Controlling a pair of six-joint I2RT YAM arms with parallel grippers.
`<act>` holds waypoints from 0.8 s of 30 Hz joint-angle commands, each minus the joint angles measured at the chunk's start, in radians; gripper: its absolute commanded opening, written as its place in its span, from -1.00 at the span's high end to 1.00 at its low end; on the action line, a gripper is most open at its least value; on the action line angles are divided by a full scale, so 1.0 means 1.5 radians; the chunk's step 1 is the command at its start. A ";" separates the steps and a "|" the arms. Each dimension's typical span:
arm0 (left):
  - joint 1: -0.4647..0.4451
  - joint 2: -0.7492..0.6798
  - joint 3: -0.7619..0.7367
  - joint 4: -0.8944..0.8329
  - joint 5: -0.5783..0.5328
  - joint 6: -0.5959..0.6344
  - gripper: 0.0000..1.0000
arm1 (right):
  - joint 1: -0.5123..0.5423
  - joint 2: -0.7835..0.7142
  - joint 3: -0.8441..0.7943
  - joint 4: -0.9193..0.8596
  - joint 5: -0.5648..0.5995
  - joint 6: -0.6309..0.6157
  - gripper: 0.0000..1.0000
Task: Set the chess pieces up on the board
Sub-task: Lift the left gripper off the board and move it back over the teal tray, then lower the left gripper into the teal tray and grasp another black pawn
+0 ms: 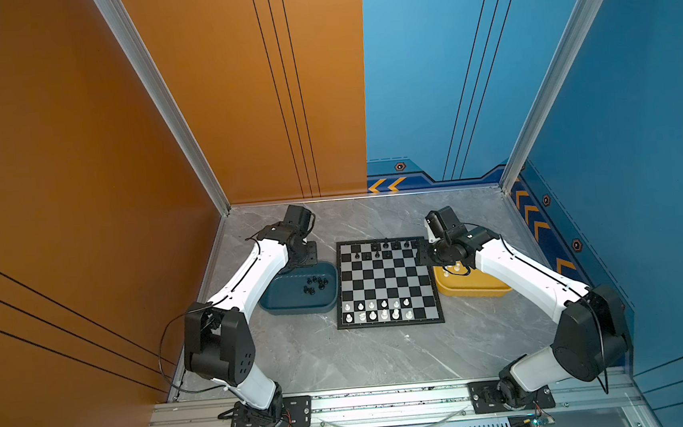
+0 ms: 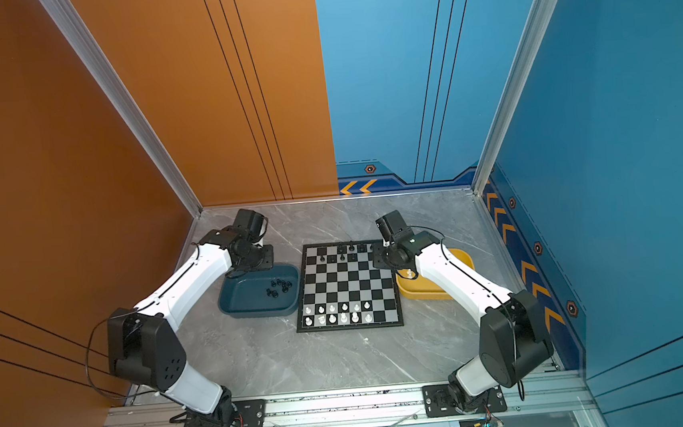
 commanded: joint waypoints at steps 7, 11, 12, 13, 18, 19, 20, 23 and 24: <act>-0.033 0.064 -0.013 0.036 0.049 -0.011 0.46 | 0.011 0.001 0.014 -0.018 0.015 0.011 0.35; -0.050 0.096 -0.003 0.038 0.058 -0.012 0.47 | 0.013 0.004 0.015 -0.017 0.015 0.011 0.35; -0.052 0.104 -0.001 0.038 0.057 -0.012 0.48 | 0.014 0.005 0.015 -0.016 0.015 0.012 0.35; -0.056 0.111 0.002 0.038 0.058 -0.012 0.49 | 0.015 0.006 0.016 -0.017 0.015 0.012 0.35; -0.059 0.139 0.006 0.037 0.062 -0.013 0.51 | 0.016 0.009 0.015 -0.017 0.015 0.012 0.35; -0.059 0.142 0.005 0.038 0.058 -0.013 0.51 | 0.016 0.009 0.015 -0.017 0.015 0.012 0.35; -0.058 0.143 0.004 0.037 0.054 -0.014 0.51 | 0.016 0.011 0.015 -0.017 0.015 0.012 0.35; -0.053 0.143 0.001 0.037 0.041 -0.015 0.51 | 0.016 0.015 0.016 -0.017 0.013 0.012 0.35; -0.050 0.143 0.000 0.037 0.037 -0.015 0.51 | 0.016 0.015 0.017 -0.017 0.013 0.012 0.35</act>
